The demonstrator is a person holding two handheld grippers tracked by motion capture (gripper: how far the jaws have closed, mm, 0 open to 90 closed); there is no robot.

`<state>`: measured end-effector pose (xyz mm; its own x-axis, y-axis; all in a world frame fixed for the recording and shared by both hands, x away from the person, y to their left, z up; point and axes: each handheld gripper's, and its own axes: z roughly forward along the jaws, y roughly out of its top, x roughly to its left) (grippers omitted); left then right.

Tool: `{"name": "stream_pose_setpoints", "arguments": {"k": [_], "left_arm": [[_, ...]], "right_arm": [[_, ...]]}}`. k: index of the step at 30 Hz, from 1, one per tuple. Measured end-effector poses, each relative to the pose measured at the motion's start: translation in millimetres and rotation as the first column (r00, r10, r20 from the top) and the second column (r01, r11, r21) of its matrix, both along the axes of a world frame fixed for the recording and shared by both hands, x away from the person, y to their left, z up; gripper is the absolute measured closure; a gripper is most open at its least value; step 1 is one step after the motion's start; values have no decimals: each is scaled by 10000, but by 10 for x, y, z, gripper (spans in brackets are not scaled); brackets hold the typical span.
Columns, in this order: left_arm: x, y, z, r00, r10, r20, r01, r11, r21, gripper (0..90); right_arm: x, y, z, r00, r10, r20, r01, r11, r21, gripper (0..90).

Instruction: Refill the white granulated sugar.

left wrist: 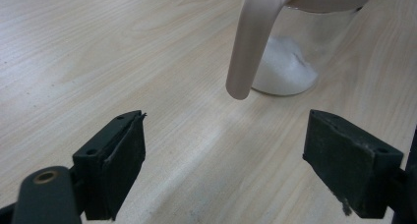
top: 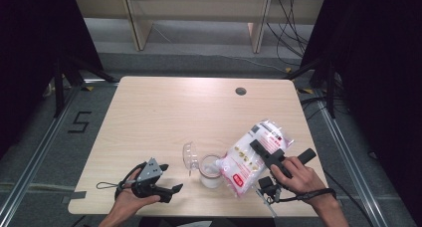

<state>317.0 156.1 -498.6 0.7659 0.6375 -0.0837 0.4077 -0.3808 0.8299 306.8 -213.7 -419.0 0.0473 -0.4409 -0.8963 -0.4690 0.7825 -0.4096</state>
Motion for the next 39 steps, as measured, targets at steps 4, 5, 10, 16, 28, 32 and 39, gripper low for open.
{"name": "stream_pose_setpoints", "arguments": {"k": [4,5,10,16,28,32,39], "left_arm": [[-1,-2,0,10000,-11,-21,10,10000,-61,155],[1,2,1,10000,-20,-9,20,10000,6,155],[-2,-2,1,10000,-16,-18,16,10000,-59,155],[-3,-2,2,10000,-14,-18,14,10000,-58,155],[-3,-1,3,10000,-16,-16,16,10000,-55,155],[-3,-2,2,10000,-25,-11,25,10000,-52,155],[-1,-1,2,10000,-57,16,57,10000,-31,155]], "right_arm": [[-7,2,5,9999,-102,-44,102,9999,-73,636],[-8,4,6,9999,-95,-48,95,9999,-73,636],[-17,13,-2,10000,-69,-9,69,9999,109,636],[-19,15,1,10000,-83,-22,83,9999,94,636],[-22,18,11,9999,-126,-37,126,9999,24,638],[-21,27,11,9999,-112,-36,112,9999,-5,638],[-18,42,18,10000,-58,54,59,10000,-45,640]]}}
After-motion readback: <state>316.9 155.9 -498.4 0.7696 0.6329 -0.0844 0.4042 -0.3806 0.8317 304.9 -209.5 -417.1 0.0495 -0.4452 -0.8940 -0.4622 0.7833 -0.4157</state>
